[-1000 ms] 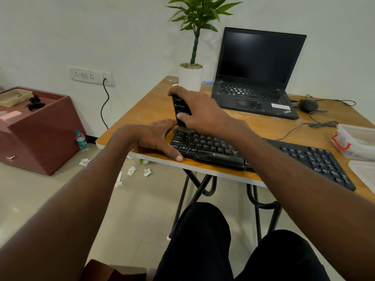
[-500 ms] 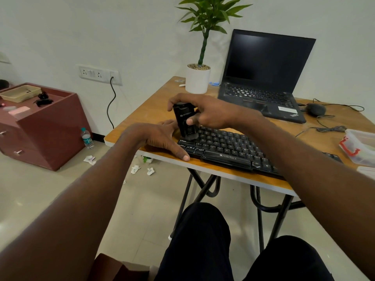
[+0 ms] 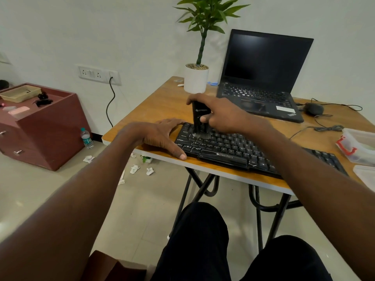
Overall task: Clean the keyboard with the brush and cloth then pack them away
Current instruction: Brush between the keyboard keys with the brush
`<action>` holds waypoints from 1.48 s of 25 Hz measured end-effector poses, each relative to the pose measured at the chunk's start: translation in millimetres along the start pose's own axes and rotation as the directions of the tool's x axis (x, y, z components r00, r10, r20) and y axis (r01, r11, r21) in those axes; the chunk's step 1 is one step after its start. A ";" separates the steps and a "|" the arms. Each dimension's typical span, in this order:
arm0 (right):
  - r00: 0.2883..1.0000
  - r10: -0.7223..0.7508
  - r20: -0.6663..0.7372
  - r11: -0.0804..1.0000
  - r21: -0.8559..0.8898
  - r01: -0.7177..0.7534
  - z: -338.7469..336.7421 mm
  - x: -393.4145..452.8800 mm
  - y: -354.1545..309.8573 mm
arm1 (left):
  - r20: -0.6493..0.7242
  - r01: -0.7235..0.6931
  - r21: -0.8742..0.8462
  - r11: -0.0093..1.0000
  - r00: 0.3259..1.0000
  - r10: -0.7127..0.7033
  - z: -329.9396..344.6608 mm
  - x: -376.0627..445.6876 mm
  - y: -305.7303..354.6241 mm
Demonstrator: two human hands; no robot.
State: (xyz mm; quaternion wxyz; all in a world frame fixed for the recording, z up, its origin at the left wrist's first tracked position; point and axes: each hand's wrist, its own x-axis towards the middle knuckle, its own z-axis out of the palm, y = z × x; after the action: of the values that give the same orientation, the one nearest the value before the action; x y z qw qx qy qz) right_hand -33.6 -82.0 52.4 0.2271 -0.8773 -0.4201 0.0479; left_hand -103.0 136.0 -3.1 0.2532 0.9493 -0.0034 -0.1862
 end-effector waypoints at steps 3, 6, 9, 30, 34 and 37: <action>0.998 0.012 -0.063 0.999 0.035 -0.010 -2.8 -2.0 -5.5 | 0.004 0.001 0.000 1.000 1.000 -0.001 -0.7 -0.3 1.7; 0.996 -0.065 -0.057 0.994 0.085 0.070 7.5 -7.4 -14.4 | -0.005 0.007 0.007 1.000 1.000 -0.007 0.4 -0.1 1.7; 1.000 0.023 0.022 0.996 -0.086 -0.021 -2.6 -11.6 -11.5 | 0.000 -0.001 -0.008 1.000 1.000 0.001 -1.2 0.7 0.7; 0.999 0.038 -0.024 0.986 -0.164 -0.041 -17.3 -41.2 -7.1 | 0.012 -0.029 -0.021 0.999 1.000 0.029 -0.7 1.2 -1.5; 0.992 0.008 -0.124 0.999 0.044 -0.002 -6.1 -42.5 -7.8 | 0.017 -0.024 -0.037 0.999 1.000 0.024 0.4 4.1 -2.1; 0.991 0.079 -0.108 0.994 -0.072 -0.087 -12.3 -43.8 0.8 | 0.023 -0.006 -0.043 0.999 1.000 0.007 1.3 5.9 -6.2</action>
State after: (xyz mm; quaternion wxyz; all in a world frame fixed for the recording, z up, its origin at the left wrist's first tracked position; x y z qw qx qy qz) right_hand -57.7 -120.0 58.4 0.2128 -0.9034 -0.3723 -0.0049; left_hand -98.6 140.1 -9.1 0.2740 0.9415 -0.0057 -0.1963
